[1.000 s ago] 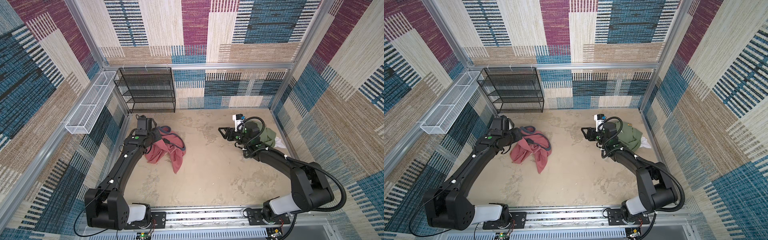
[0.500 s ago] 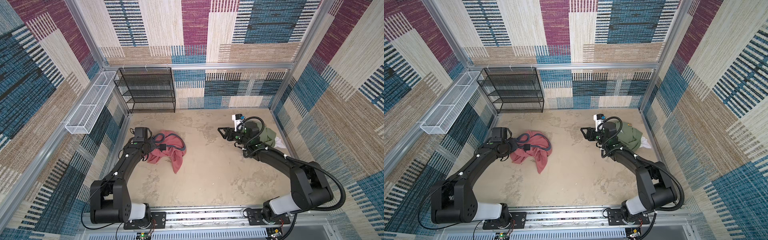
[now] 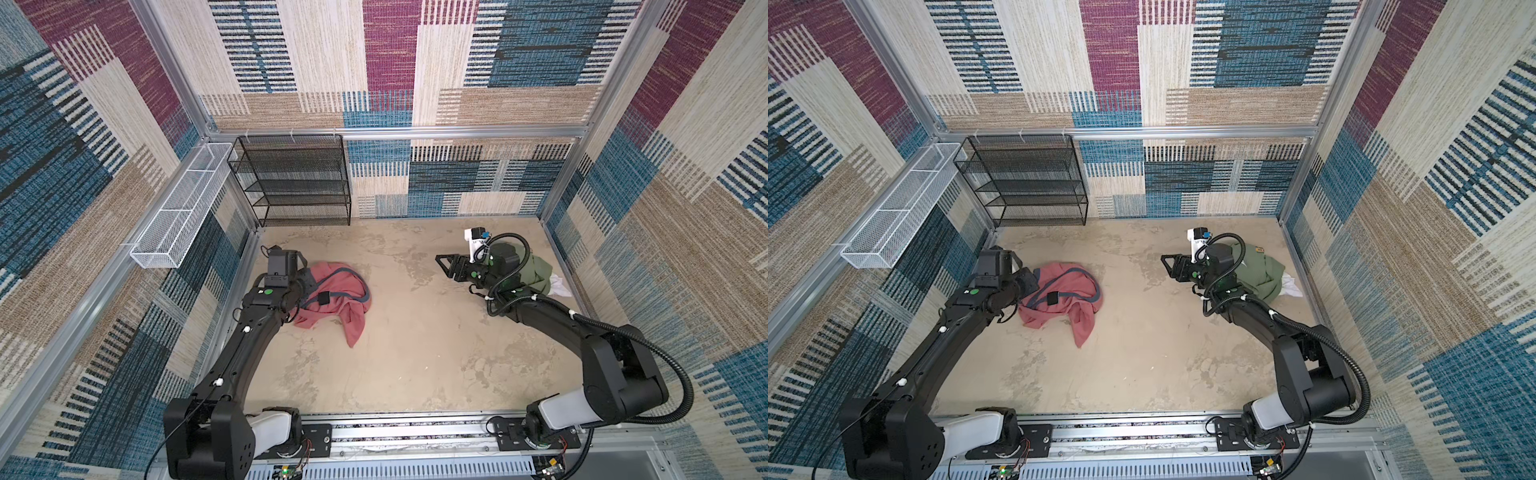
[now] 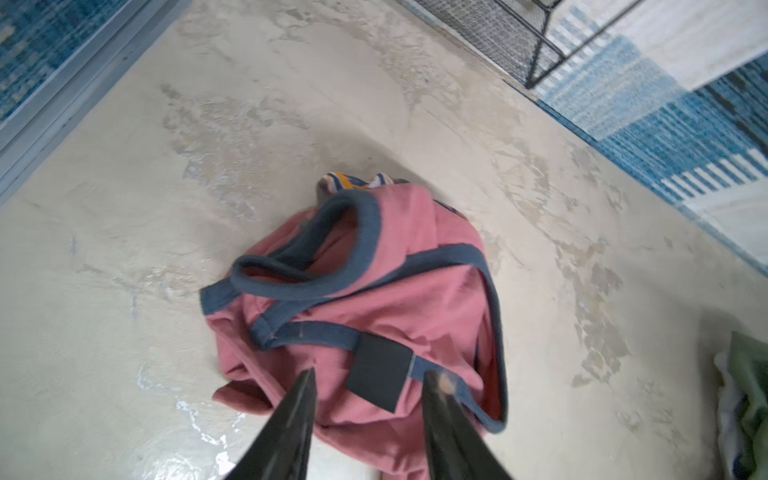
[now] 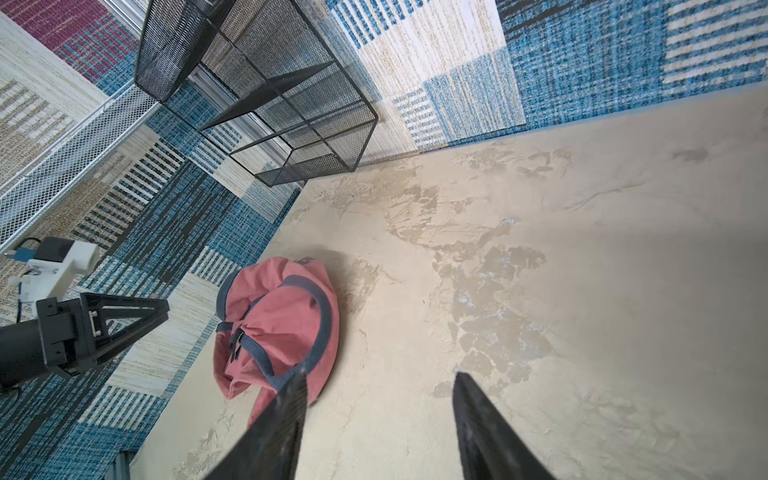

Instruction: Pick out a specific cloth from the pile

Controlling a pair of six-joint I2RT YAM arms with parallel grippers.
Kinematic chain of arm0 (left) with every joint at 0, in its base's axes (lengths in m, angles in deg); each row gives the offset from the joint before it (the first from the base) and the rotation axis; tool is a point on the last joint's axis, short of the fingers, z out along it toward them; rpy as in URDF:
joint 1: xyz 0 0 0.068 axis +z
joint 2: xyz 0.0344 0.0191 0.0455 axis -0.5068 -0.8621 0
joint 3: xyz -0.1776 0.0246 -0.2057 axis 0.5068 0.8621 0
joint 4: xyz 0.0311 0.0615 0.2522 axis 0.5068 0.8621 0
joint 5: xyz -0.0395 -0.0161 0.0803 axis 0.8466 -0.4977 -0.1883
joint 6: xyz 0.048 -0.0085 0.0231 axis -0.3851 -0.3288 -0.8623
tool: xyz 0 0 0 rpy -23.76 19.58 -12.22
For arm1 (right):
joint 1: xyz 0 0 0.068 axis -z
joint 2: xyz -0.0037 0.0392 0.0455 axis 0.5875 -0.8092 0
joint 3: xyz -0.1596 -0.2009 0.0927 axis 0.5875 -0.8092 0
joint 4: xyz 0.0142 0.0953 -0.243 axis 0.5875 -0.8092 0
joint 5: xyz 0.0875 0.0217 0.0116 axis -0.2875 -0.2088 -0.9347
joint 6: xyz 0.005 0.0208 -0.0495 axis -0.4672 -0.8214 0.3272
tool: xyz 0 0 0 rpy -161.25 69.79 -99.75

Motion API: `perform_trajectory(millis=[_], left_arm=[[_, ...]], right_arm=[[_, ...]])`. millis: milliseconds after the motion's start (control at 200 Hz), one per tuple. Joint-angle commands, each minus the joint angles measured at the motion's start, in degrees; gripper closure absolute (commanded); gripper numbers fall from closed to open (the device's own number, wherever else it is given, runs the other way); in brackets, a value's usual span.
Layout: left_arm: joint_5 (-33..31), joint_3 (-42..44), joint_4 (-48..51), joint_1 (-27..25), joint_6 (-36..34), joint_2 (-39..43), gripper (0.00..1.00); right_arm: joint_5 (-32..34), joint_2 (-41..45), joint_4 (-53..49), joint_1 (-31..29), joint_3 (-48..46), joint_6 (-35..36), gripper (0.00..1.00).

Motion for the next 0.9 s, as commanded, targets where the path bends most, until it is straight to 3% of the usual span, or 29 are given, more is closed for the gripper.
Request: perform_trajectory(millis=[0,155,305,531,896], left_arm=[[-0.89,-2.06,2.76,-6.53,-4.29,-2.43,0.55],[1.85,-1.59,0.2,-15.53,-6.15,-8.89,0.65],[0.81,-1.14,0.15,-20.44,-6.26,-14.58,0.65],[-4.11,-3.6,-0.83,-22.2,-7.13,-19.77,0.5],[-9.88,-8.77,-0.5,-22.25,-8.44,-30.09,0.52]], right_arm=[[-1.01,-0.22,2.94,-0.05,-0.5,-1.46,0.41],[-1.17,0.93,4.08,-0.03,-2.43,-2.51,0.4],[-0.74,2.61,4.7,-0.03,-4.13,-2.69,0.4],[-0.82,3.35,4.71,-0.04,-5.16,-2.52,0.39],[-0.18,2.83,4.04,-0.06,-5.08,-2.08,0.39]])
